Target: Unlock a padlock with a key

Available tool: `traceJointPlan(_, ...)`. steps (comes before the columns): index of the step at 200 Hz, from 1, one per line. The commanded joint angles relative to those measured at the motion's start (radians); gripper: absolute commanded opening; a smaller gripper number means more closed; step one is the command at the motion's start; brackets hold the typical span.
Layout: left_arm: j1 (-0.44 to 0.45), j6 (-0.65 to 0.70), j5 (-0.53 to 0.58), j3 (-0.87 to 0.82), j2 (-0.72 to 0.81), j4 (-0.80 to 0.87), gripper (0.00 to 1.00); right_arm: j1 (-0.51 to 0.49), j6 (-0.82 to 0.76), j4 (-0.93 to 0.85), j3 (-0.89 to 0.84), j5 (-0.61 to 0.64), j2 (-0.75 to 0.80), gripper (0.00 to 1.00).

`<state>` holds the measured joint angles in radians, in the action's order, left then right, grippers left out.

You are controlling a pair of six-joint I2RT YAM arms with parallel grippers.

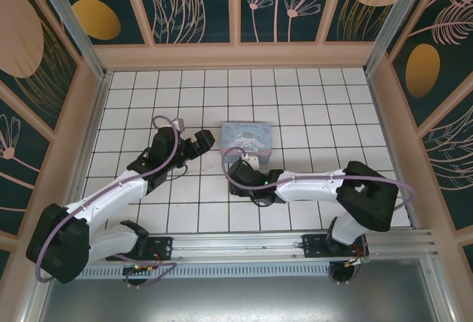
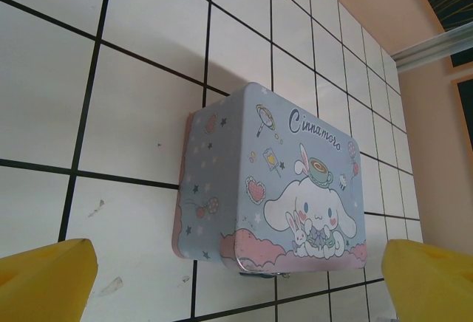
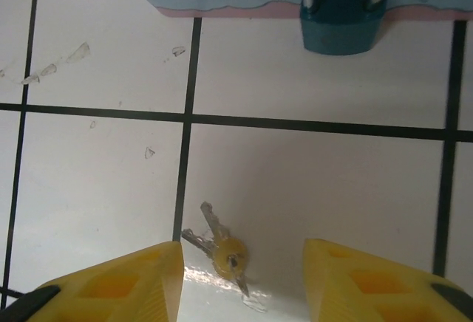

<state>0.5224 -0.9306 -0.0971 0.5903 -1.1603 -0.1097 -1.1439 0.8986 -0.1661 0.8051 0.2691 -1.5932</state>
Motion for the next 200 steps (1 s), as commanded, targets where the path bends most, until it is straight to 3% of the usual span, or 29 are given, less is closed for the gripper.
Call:
traceJointPlan(1, -0.005, -0.014, 0.002, -0.011, 0.008, -0.028, 0.99, -0.023, 0.067, -0.064, 0.064, 0.054, -0.057, 0.46)
traceJointPlan(54, -0.005, -0.004, 0.003, -0.006, 0.013, -0.025, 0.99, -0.037, 0.081, -0.119, 0.117, 0.1, -0.143, 0.43)
traceJointPlan(105, -0.006, 0.002, 0.007, -0.002, 0.005, -0.022, 0.99, -0.036, 0.08, -0.108, 0.094, 0.069, -0.161, 0.38)
traceJointPlan(128, -0.005, 0.001, 0.007, -0.001, 0.002, -0.025, 0.99, -0.036, 0.073, -0.1, 0.083, 0.056, -0.162, 0.31)
traceJointPlan(200, -0.006, 0.0, 0.009, -0.004, 0.003, -0.024, 0.99, -0.072, 0.042, -0.106, 0.086, 0.029, -0.172, 0.35)
